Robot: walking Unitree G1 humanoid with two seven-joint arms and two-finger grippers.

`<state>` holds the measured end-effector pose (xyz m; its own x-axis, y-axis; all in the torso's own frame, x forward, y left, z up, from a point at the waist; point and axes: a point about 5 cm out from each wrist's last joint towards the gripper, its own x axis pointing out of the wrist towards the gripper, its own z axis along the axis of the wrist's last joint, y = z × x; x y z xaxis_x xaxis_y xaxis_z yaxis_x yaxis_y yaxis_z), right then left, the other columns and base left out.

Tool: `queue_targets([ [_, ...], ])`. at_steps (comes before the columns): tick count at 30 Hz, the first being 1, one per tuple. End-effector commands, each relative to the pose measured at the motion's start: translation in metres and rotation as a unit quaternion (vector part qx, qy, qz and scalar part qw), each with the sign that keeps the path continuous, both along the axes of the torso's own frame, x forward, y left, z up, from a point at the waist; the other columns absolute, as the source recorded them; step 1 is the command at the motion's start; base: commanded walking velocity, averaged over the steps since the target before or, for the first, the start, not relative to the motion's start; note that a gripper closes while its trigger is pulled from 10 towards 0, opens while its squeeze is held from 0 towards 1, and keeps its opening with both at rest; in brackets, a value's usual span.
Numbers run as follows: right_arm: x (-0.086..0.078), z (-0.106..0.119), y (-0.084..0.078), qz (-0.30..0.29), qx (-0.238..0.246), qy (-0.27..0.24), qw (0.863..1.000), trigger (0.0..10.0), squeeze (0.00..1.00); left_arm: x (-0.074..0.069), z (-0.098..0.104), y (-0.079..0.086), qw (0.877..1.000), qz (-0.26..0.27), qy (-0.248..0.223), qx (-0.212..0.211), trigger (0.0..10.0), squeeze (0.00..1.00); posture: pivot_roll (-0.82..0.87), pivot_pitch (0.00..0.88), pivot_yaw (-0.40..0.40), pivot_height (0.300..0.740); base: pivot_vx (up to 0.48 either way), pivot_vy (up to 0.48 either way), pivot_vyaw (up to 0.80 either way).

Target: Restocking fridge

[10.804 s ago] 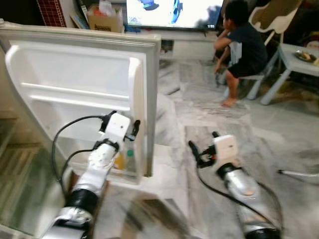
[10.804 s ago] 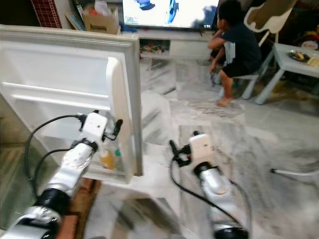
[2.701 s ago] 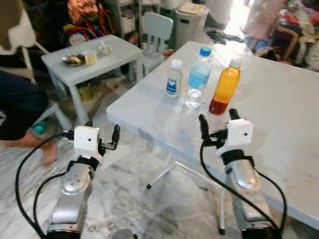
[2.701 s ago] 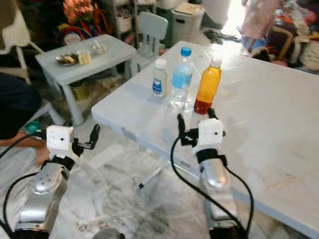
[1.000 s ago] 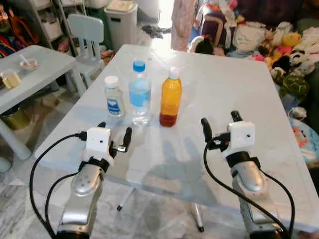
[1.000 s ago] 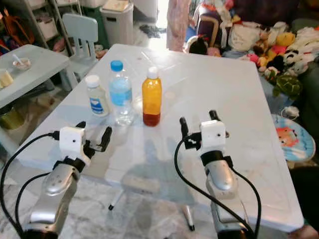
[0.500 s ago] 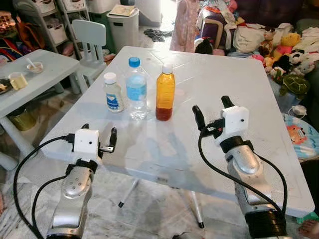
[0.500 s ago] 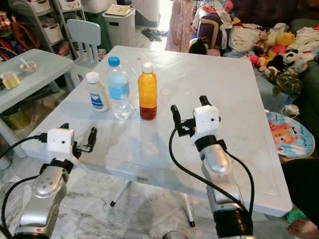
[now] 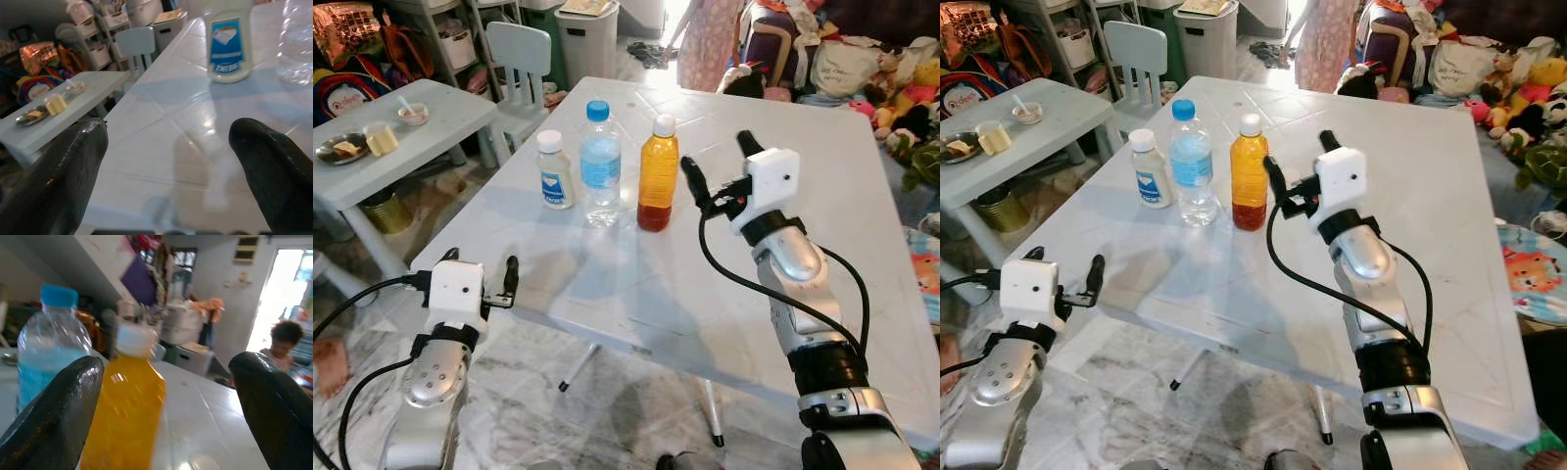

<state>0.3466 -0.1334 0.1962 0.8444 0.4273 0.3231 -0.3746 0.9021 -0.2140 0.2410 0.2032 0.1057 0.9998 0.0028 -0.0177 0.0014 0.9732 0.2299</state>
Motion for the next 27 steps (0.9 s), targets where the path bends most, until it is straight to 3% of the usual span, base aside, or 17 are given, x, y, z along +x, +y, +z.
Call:
queue_targets([
  [1, 0.003, 0.01, 0.009, 0.022, -0.001, -0.017, 1.0, 10.0, 0.0, -0.003, 0.005, 0.004, 1.0, 0.002, -0.002, 0.01, 10.0, 0.0, 0.16, 0.086, 0.04, 0.74, 0.0, 0.0, 0.0],
  [7, 0.011, 0.024, 0.024, 0.058, -0.007, -0.033, 0.998, 10.0, 0.0, -0.007, 0.006, 0.004, 1.0, -0.002, 0.006, 0.015, 10.0, 0.0, 0.17, 0.098, 0.053, 0.74, 0.0, 0.0, 0.0],
  [18, 0.023, 0.027, 0.029, 0.059, -0.013, -0.023, 0.998, 10.0, 0.0, -0.006, 0.009, 0.003, 1.0, -0.01, 0.011, 0.016, 10.0, 0.0, 0.18, 0.095, 0.063, 0.74, 0.0, 0.0, 0.0],
  [19, 0.024, 0.026, 0.029, 0.058, -0.016, -0.015, 0.998, 3.3, 0.0, -0.006, 0.009, 0.002, 1.0, -0.012, 0.011, 0.016, 10.0, 0.0, 0.18, 0.094, 0.063, 0.74, 0.0, 0.0, 0.0],
  [20, 0.025, 0.025, 0.029, 0.057, -0.017, -0.009, 0.998, 3.3, 0.0, -0.005, 0.009, 0.002, 1.0, -0.014, 0.012, 0.016, 10.0, 0.0, 0.18, 0.094, 0.063, 0.74, 0.0, 0.0, 0.0],
  [21, 0.027, 0.025, 0.028, 0.058, -0.017, -0.002, 0.998, 0.0, 0.0, -0.005, 0.009, 0.002, 1.0, -0.016, 0.012, 0.016, 10.0, 0.0, 0.18, 0.092, 0.061, 0.74, 0.0, 0.0, 0.0],
  [27, 0.032, 0.026, 0.026, 0.05, -0.01, 0.013, 0.999, 0.0, 0.0, -0.004, 0.008, 0.0, 1.0, -0.017, 0.015, 0.014, 10.0, 0.0, 0.17, 0.092, 0.053, 0.74, 0.0, 0.0, 0.0],
])
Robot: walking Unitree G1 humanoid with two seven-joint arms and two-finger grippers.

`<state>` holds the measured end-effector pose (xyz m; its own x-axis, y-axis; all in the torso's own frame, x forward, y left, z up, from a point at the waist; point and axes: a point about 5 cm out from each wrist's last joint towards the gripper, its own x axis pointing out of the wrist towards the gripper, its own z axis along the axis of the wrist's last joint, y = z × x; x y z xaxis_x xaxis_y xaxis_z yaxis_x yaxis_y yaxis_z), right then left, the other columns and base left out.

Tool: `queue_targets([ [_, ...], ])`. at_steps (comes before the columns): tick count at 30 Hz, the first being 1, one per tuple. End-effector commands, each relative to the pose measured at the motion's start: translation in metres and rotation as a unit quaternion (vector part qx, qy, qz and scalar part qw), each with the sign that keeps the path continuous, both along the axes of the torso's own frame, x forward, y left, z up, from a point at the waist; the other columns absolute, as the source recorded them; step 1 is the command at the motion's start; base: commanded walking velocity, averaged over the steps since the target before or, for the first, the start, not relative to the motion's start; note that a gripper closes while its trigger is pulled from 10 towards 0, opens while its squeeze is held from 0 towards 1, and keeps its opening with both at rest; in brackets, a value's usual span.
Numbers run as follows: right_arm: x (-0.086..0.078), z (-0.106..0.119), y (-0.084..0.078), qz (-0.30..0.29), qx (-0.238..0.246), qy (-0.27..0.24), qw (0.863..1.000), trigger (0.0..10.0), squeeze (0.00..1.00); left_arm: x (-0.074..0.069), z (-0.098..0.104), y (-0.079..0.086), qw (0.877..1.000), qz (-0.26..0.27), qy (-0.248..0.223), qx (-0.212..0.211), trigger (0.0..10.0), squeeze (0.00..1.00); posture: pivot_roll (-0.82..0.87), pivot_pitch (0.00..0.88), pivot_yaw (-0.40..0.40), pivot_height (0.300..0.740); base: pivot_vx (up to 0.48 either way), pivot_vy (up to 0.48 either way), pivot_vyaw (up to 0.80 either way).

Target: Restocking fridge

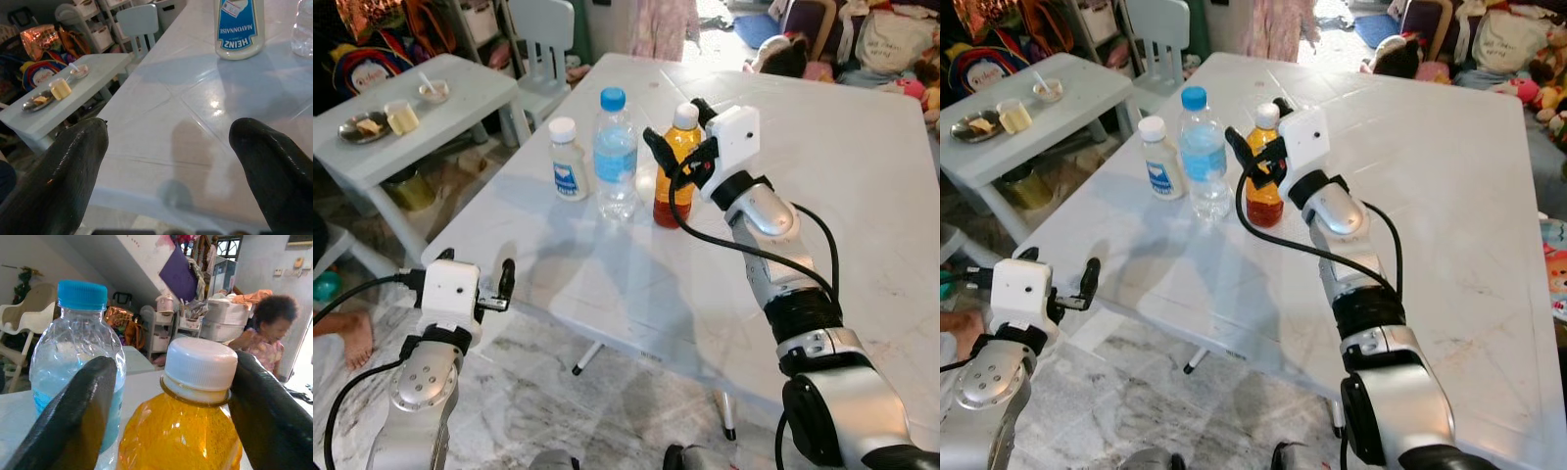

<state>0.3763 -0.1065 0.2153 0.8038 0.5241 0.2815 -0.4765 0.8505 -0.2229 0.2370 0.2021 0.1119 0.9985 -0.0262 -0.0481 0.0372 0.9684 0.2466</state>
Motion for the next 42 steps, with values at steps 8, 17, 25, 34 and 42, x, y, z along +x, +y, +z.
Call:
queue_targets([
  [8, 0.006, 0.007, -0.001, 0.005, -0.011, 0.009, 1.0, 0.0, 0.0, 0.001, 0.001, -0.001, 1.0, -0.001, -0.002, 0.001, 10.0, 0.0, 0.17, 0.085, 0.046, 0.74, 0.0, 0.0, 0.0],
  [17, 0.008, 0.007, 0.0, 0.005, -0.032, 0.02, 0.999, 0.0, 0.0, 0.003, 0.001, -0.005, 1.0, -0.004, -0.004, -0.004, 10.0, 0.0, 0.16, 0.079, 0.041, 0.74, 0.0, 0.0, 0.0],
  [25, 0.005, -0.003, -0.009, -0.024, -0.049, 0.04, 0.998, 0.0, 0.0, 0.005, -0.004, -0.008, 1.0, -0.003, 0.001, -0.013, 10.0, 0.0, 0.14, 0.062, 0.028, 0.74, 0.0, 0.0, 0.0],
  [34, -0.035, -0.011, -0.009, -0.019, 0.03, -0.006, 0.999, 8.5, 0.0, 0.009, -0.015, -0.02, 0.999, 0.006, 0.017, -0.038, 10.0, 0.0, 0.1, 0.02, 0.005, 0.74, 0.0, 0.0, 0.0],
  [42, -0.066, -0.033, -0.006, -0.051, 0.088, 0.04, 0.994, 10.0, 0.0, 0.028, -0.013, -0.021, 0.999, 0.016, 0.002, -0.044, 10.0, 0.0, 0.06, 0.0, -0.008, 0.74, -0.17, 0.0, 0.0],
])
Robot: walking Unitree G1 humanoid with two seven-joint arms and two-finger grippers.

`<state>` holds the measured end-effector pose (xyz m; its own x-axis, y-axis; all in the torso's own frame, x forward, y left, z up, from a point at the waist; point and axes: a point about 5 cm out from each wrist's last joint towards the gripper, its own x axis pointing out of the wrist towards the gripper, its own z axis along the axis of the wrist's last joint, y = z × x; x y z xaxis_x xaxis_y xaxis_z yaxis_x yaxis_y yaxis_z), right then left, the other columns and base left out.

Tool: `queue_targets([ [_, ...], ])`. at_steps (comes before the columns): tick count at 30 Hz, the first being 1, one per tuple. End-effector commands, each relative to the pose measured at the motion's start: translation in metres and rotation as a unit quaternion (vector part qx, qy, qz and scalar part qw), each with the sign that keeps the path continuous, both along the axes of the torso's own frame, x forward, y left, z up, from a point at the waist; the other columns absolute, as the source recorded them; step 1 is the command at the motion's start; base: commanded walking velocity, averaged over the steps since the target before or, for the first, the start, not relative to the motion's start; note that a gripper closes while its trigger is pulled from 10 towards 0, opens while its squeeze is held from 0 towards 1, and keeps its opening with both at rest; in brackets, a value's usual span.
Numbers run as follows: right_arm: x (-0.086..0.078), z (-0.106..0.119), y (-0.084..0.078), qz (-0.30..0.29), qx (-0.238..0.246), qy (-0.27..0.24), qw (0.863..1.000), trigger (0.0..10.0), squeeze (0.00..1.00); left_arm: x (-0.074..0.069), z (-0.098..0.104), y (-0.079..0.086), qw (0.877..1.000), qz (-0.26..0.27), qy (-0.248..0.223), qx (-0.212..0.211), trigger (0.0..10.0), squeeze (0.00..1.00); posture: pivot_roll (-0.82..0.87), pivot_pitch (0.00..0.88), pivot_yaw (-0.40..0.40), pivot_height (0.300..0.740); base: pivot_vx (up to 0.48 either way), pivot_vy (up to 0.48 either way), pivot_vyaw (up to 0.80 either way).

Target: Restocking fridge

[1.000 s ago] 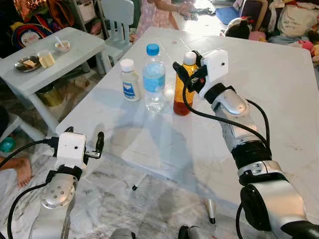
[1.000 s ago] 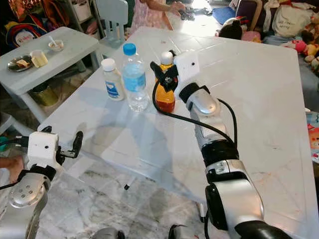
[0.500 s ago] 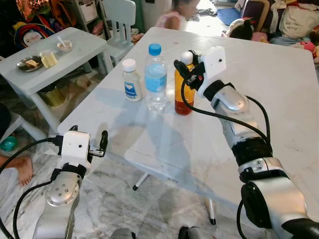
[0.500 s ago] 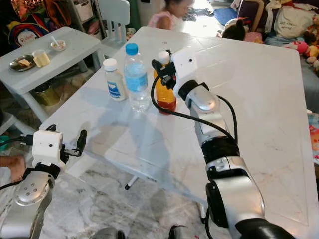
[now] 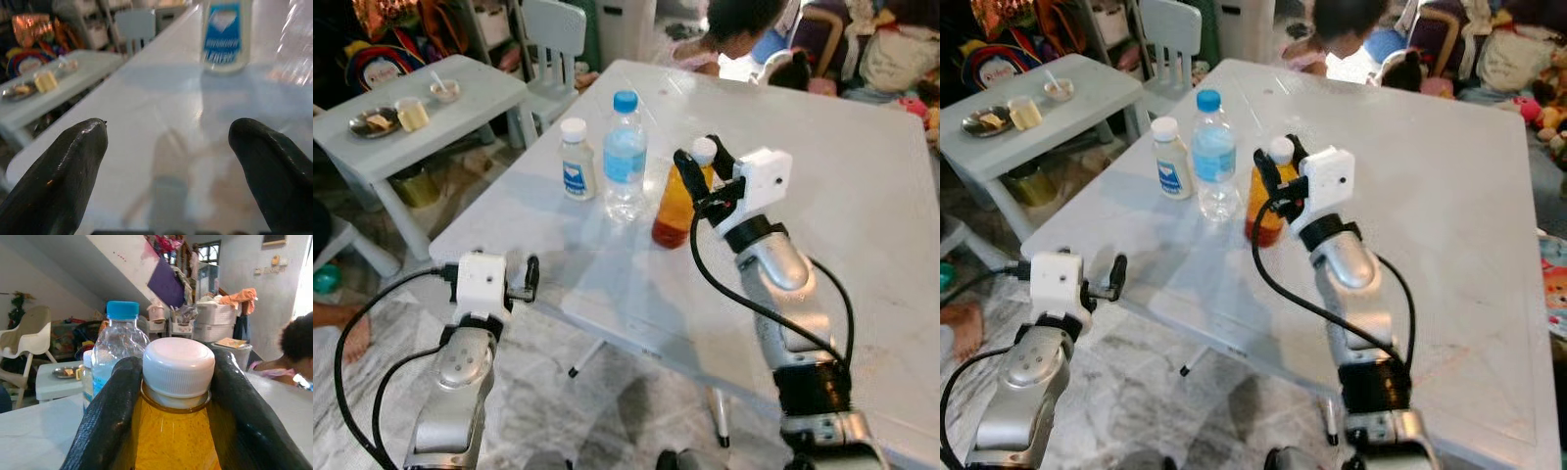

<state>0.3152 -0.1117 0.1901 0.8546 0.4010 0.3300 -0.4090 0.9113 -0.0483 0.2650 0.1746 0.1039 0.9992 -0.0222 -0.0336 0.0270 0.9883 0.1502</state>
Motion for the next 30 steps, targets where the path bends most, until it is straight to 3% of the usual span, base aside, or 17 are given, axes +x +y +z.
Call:
queue_targets([
  [1, -0.007, -0.01, 0.0, -0.01, 0.001, 0.023, 1.0, 10.0, 0.0, 0.0, -0.004, 0.007, 1.0, 0.012, 0.008, 0.005, 10.0, 0.0, 0.06, 0.0, -0.008, 0.74, -0.289, 0.0, 0.0],
  [6, -0.02, -0.019, -0.004, -0.035, 0.001, 0.03, 0.999, 10.0, 0.0, 0.001, -0.009, 0.005, 1.0, 0.008, 0.011, 0.006, 10.0, 0.0, 0.04, 0.0, -0.004, 0.74, -0.292, 0.0, 0.0],
  [14, -0.03, -0.045, -0.011, -0.061, 0.012, 0.091, 0.994, 10.0, 0.0, 0.007, -0.012, -0.002, 1.0, 0.005, 0.008, 0.001, 10.0, 0.0, 0.03, 0.0, -0.018, 0.74, -0.303, 0.0, 0.0],
  [20, -0.028, -0.05, -0.015, -0.083, -0.039, 0.081, 0.992, 10.0, 0.0, 0.007, -0.015, -0.001, 1.0, 0.007, 0.009, 0.001, 10.0, 0.0, 0.03, 0.0, -0.027, 0.74, -0.304, 0.0, 0.0],
  [24, -0.026, -0.054, -0.016, -0.085, -0.033, 0.09, 0.992, 10.0, 0.0, 0.006, -0.018, -0.001, 1.0, 0.009, 0.01, 0.001, 10.0, 0.0, 0.03, 0.0, -0.031, 0.74, -0.306, 0.0, 0.0],
  [26, -0.022, -0.052, -0.015, -0.102, -0.054, 0.078, 0.99, 10.0, 0.0, 0.008, -0.018, -0.002, 1.0, 0.011, 0.008, 0.001, 10.0, 0.0, 0.04, 0.0, -0.032, 0.74, -0.307, 0.0, 0.0],
  [30, -0.021, -0.049, -0.01, -0.073, -0.054, 0.079, 0.993, 10.0, 0.0, 0.01, -0.016, -0.002, 1.0, 0.013, 0.003, 0.0, 10.0, 0.0, 0.03, 0.0, -0.028, 0.74, -0.296, 0.0, 0.0],
])
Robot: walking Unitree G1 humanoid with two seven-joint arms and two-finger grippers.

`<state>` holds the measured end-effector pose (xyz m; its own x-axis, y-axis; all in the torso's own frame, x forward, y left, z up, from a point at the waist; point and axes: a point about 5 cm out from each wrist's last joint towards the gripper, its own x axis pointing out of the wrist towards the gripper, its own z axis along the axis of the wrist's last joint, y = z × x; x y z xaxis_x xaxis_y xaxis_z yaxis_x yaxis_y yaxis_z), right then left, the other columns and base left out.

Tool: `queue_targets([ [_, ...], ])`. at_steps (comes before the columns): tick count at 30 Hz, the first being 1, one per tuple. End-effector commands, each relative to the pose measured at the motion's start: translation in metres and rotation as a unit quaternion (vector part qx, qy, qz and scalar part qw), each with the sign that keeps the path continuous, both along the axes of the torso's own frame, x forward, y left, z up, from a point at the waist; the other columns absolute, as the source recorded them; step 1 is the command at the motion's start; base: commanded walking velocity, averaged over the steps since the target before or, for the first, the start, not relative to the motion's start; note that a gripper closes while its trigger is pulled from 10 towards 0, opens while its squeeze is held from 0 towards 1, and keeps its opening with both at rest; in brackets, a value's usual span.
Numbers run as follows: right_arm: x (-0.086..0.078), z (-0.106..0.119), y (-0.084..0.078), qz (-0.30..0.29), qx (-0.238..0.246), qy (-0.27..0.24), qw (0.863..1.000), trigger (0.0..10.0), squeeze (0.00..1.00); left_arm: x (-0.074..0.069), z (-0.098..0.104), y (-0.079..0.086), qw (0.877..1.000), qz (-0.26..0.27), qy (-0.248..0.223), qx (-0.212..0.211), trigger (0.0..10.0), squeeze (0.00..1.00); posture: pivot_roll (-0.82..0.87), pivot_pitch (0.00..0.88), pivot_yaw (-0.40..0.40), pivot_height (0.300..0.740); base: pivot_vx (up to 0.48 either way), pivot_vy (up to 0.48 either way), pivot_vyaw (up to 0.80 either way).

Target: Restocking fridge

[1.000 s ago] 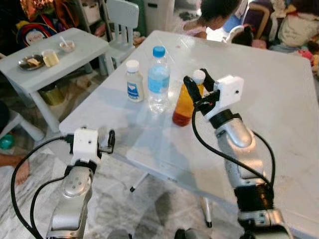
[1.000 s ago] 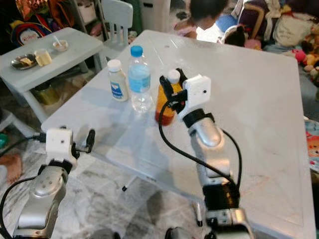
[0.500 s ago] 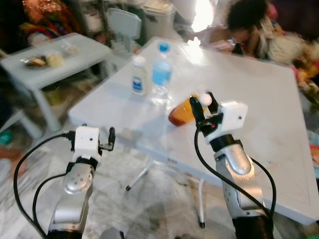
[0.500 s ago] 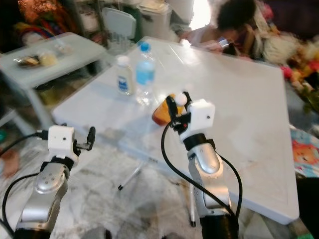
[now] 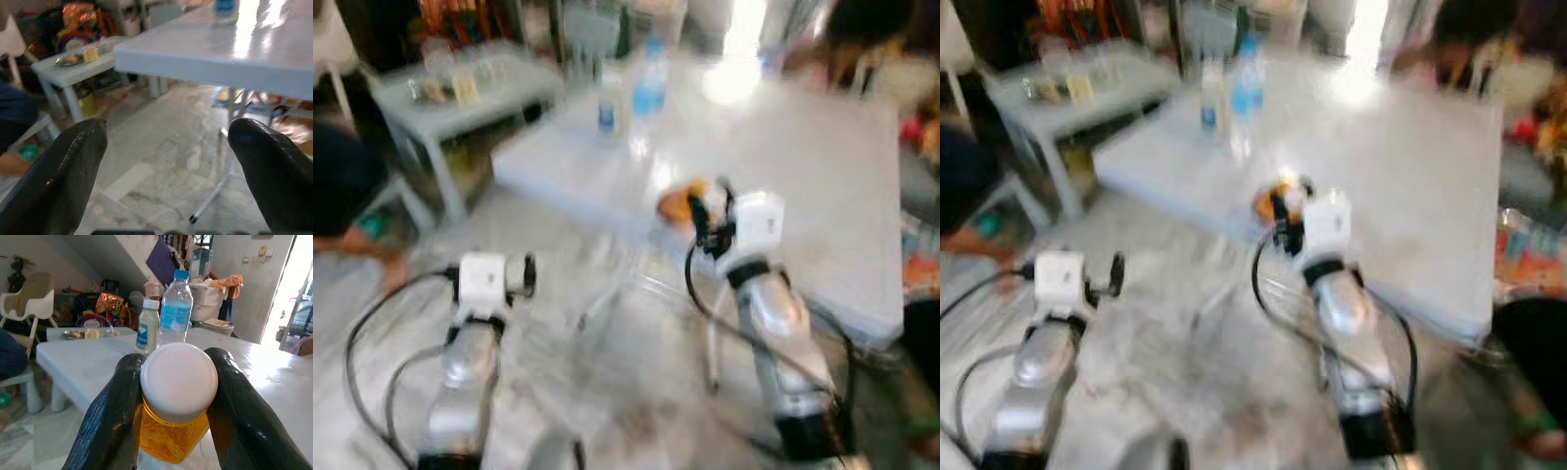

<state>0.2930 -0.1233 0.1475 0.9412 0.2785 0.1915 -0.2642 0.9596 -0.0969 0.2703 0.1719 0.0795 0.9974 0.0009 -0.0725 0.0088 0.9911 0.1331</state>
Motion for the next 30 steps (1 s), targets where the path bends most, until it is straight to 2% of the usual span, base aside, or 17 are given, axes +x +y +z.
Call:
queue_targets([
  [1, 0.002, -0.005, 0.003, 0.009, -0.003, 0.017, 1.0, 10.0, 0.0, 0.005, 0.009, 0.001, 1.0, 0.001, -0.018, 0.008, 10.0, 0.0, 0.03, 0.0, -0.028, 0.74, -0.289, 0.0, 0.0],
  [5, 0.005, 0.0, 0.005, 0.033, 0.009, 0.003, 0.999, 10.0, 0.0, 0.009, 0.01, 0.0, 1.0, -0.005, -0.022, 0.009, 10.0, 0.0, 0.03, 0.0, -0.018, 0.74, -0.272, 0.0, 0.0],
  [7, 0.006, 0.002, 0.005, 0.031, -0.001, -0.005, 1.0, 10.0, 0.0, 0.009, 0.01, -0.001, 1.0, -0.008, -0.024, 0.009, 10.0, 0.0, 0.03, 0.0, -0.017, 0.74, -0.122, 0.0, 0.0],
  [9, 0.006, 0.001, 0.004, 0.027, -0.018, -0.012, 0.999, 10.0, 0.0, 0.009, 0.009, -0.001, 1.0, -0.008, -0.023, 0.012, 10.0, 0.0, 0.03, 0.0, -0.017, 0.74, 0.0, 0.0, 0.8],
  [16, -0.001, -0.011, -0.001, 0.025, -0.02, 0.004, 0.999, 10.0, 0.0, 0.006, 0.004, 0.001, 0.999, -0.013, -0.021, 0.025, 10.0, 0.0, 0.03, 0.0, -0.019, 0.74, 0.0, 0.0, 0.8],
  [21, -0.009, -0.025, -0.009, -0.048, -0.038, 0.004, 0.998, 10.0, 0.0, 0.003, 0.0, 0.0, 0.999, -0.017, -0.016, 0.028, 10.0, 0.0, 0.02, 0.0, -0.015, 0.74, 0.0, -0.235, 0.8],
  [22, -0.009, -0.025, -0.009, -0.048, -0.038, 0.004, 0.998, 10.0, 0.0, 0.003, 0.0, 0.0, 0.999, -0.017, -0.016, 0.028, 10.0, 0.0, 0.02, 0.0, -0.015, 0.74, 0.0, -0.262, 0.8],
  [24, -0.013, -0.035, 0.002, -0.045, -0.073, -0.003, 0.996, 10.0, 0.0, 0.004, -0.001, -0.001, 0.999, -0.019, -0.014, 0.028, 10.0, 0.0, 0.01, 0.0, -0.013, 0.74, 0.0, 0.0, 0.8],
  [26, -0.014, -0.04, 0.008, -0.035, -0.088, -0.001, 0.996, 10.0, 0.0, 0.005, -0.001, -0.002, 0.999, -0.02, -0.014, 0.028, 10.0, 0.0, 0.01, 0.0, -0.014, 0.74, 0.0, 0.0, 0.8],
  [30, -0.006, -0.035, 0.017, -0.037, -0.105, -0.003, 0.994, 10.0, 0.0, 0.007, -0.001, -0.004, 0.999, -0.025, -0.016, 0.029, 10.0, 0.0, 0.0, 0.0, -0.02, 0.74, 0.0, 0.0, 0.8],
])
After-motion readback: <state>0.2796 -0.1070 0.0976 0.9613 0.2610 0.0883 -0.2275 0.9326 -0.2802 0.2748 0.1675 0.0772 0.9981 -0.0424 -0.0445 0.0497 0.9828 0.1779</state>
